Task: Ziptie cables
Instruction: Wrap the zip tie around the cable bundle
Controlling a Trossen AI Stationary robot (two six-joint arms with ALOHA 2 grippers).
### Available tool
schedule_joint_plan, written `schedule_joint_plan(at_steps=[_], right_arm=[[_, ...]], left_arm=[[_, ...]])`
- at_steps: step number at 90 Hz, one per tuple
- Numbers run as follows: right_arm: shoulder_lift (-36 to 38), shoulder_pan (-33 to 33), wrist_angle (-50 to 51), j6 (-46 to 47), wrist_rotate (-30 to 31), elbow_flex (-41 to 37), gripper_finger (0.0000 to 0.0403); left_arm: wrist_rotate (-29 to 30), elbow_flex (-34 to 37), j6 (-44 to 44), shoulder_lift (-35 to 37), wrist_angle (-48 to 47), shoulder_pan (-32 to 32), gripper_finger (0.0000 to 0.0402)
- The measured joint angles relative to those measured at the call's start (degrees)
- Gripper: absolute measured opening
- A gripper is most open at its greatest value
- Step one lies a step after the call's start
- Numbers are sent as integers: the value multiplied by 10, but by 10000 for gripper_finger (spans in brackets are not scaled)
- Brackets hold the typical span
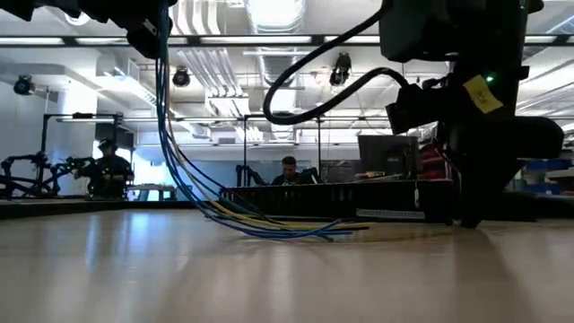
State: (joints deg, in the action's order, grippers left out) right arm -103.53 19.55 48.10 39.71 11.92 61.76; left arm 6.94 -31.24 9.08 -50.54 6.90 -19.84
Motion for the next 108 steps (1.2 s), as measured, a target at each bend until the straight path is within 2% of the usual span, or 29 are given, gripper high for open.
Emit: schedule_joint_plan(at_steps=[15, 43, 52, 67, 74, 83, 96, 108], right_arm=[[-2, -8, -11, -18, 2, -2, 121], [-4, -31, -41, -66, -4, -9, 76], [-4, -41, -47, -81, -16, -10, 57], [-4, -57, -55, -109, -70, -11, 25], [-4, -57, -56, -119, -72, -11, 8], [-5, -48, -47, -118, -67, -3, 5], [-10, -8, -12, -100, -4, 32, 2], [-8, 42, 25, -94, 150, 68, 1]], left_arm=[[0, 0, 0, 0, 0, 0, 7], [0, 0, 0, 0, 0, 0, 7], [0, 0, 0, 0, 0, 0, 7], [0, 0, 0, 0, 0, 0, 7], [0, 0, 0, 0, 0, 0, 7], [0, 0, 0, 0, 0, 0, 7], [0, 0, 0, 0, 0, 0, 7], [0, 0, 0, 0, 0, 0, 7]])
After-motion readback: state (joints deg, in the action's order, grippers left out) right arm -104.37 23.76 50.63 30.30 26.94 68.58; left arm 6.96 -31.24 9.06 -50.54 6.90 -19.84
